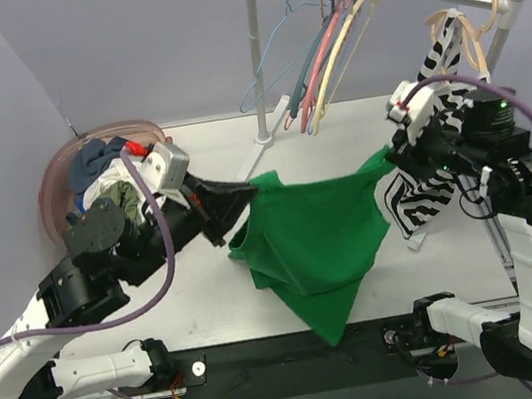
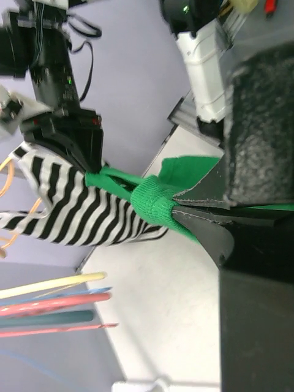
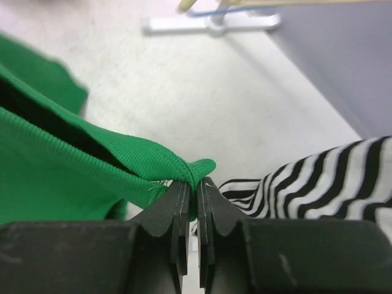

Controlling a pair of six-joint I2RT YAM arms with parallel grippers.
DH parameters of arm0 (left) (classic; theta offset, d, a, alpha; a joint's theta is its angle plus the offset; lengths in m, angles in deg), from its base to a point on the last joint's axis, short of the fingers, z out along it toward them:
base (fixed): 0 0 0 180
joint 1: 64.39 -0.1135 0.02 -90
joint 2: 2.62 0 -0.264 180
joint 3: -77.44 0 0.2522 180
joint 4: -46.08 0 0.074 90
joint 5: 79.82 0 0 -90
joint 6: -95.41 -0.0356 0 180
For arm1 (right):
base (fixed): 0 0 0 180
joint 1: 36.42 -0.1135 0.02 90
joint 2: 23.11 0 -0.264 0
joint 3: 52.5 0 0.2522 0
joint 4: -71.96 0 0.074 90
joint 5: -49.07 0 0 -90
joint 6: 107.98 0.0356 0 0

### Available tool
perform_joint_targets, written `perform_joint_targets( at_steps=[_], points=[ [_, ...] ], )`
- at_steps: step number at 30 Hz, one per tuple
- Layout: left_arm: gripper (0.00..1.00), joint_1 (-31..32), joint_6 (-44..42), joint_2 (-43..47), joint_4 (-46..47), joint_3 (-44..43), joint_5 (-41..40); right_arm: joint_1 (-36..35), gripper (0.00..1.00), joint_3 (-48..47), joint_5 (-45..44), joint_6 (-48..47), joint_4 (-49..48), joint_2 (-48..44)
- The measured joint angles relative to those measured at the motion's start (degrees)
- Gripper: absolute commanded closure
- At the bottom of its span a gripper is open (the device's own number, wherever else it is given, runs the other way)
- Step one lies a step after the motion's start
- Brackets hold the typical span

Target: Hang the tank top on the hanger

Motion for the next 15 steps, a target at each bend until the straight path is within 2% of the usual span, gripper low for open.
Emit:
perform_joint_targets(
  at_steps=[3, 6, 12, 15],
  points=[
    [1.00, -2.1, -4.2, -5.3, -2.2, -7.6, 0.4, 4.5, 1.00, -7.6, 1.6, 3.2, -0.4, 2.6],
    [1.00, -6.9, -6.1, -8.6, -3.8, -11.4, 1.9, 6.3, 1.00, -11.3, 1.9, 6.0, -0.9, 4.7],
    [1.00, -23.6, -4.9, -14.3, -3.9, -15.4, 11.3, 8.6, 1.00, -17.0, 2.5, 11.0, -1.9, 10.5],
    [1.00, -29.3, -2.6, -18.8, -3.1, -19.5, 17.0, 11.6, 1.00, -19.7, 4.2, 13.4, -2.5, 13.9]
  ],
)
